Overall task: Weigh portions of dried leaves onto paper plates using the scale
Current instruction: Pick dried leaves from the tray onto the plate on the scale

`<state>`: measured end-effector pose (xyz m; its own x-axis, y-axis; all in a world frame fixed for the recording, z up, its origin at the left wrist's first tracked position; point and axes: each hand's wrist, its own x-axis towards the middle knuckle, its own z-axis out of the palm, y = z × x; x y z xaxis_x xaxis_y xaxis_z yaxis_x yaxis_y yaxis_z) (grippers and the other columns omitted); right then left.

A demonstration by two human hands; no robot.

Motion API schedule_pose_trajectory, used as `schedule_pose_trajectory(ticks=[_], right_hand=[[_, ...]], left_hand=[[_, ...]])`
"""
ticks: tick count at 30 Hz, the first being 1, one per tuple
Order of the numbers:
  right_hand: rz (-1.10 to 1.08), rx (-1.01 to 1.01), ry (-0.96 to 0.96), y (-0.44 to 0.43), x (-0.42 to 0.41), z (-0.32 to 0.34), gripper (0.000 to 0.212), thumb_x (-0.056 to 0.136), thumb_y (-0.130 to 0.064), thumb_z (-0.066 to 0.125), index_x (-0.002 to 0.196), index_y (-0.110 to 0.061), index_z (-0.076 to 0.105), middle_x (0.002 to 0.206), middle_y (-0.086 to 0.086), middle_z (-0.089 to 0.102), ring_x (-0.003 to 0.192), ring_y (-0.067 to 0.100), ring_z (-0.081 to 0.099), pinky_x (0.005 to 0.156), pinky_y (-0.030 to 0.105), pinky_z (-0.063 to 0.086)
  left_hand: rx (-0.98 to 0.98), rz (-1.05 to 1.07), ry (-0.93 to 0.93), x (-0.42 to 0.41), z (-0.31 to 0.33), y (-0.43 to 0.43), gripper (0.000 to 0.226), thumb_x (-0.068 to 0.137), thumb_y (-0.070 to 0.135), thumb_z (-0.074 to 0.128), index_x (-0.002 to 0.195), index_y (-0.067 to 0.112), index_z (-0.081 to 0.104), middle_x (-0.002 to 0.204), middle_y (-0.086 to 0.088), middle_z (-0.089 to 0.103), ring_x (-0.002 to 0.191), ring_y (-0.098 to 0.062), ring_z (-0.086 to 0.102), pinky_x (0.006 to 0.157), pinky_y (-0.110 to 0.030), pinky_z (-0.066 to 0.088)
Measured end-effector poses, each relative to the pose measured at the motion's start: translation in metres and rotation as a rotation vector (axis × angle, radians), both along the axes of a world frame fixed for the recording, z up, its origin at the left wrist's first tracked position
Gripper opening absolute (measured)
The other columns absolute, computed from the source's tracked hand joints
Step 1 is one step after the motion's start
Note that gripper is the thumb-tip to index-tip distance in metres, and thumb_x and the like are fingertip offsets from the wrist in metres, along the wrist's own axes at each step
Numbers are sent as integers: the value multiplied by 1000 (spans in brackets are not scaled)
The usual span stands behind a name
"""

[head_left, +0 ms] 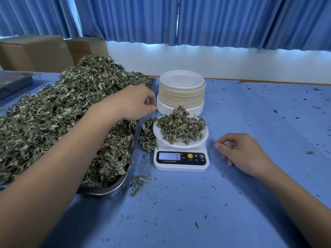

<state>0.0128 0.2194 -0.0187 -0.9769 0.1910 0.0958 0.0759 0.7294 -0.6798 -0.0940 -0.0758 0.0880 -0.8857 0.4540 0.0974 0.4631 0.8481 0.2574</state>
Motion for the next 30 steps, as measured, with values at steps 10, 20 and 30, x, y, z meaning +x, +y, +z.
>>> schedule_pose_trajectory(ticks=[10, 20, 30], right_hand=[[1, -13, 15, 0, -2, -1, 15, 95, -27, 69, 80, -26, 71, 55, -2, 67, 43, 8, 59, 42, 9, 38], [-18, -17, 34, -2, -2, -1, 17, 96, -24, 66, 81, -25, 71, 58, -3, 68, 41, 10, 59, 38, 11, 36], [-14, -16, 17, -5, 1, -1, 17, 97, -28, 66, 80, -27, 71, 60, -5, 69, 43, 9, 60, 39, 10, 36]], left_hand=[[-354, 191, -165, 2, -37, -18, 21, 87, 3, 55, 105, 12, 63, 95, -8, 65, 90, -32, 64, 81, -43, 58], [-31, 266, 244, 3, -40, -11, 20, 88, 6, 59, 97, 23, 63, 95, -2, 62, 85, -30, 62, 71, -42, 52], [467, 128, 95, 13, -28, -5, 19, 80, 13, 85, 96, 19, 76, 84, 10, 71, 72, 0, 67, 78, -22, 57]])
